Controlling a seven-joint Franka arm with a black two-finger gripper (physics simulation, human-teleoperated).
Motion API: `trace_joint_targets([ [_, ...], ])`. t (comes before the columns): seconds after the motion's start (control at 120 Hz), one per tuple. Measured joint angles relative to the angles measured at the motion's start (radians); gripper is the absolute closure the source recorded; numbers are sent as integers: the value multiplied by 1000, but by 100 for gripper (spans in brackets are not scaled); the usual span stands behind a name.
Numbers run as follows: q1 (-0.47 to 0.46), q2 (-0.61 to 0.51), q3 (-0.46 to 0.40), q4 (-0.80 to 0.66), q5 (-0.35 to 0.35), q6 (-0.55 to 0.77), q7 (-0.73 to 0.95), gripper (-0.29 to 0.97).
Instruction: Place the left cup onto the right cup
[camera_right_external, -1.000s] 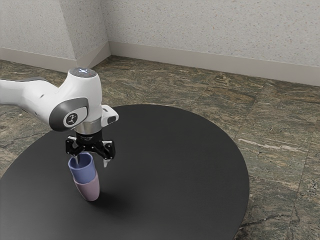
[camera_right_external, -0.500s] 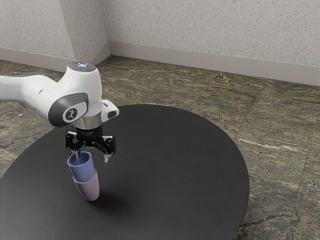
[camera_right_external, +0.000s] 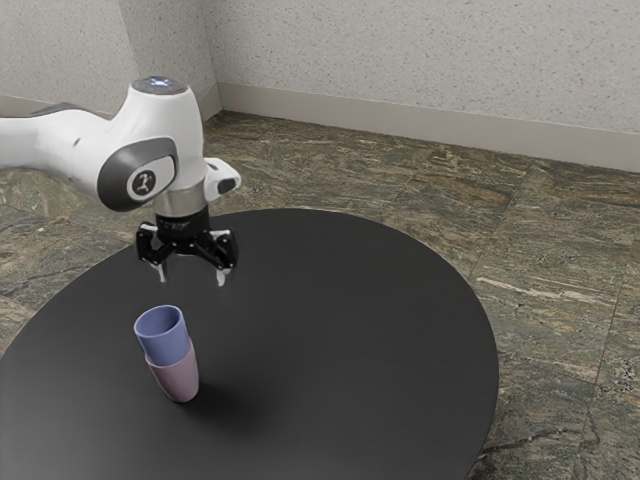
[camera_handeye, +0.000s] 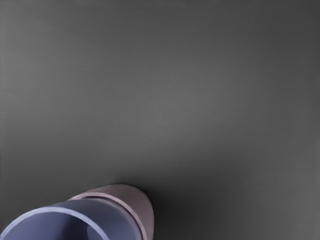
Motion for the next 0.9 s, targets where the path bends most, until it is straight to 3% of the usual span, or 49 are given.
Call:
trace_joint_targets([
  [0.5,-8,164,61,482,-10,-265,112,0],
  [0.9,-61,176,136,682,31,-448,279,0],
])
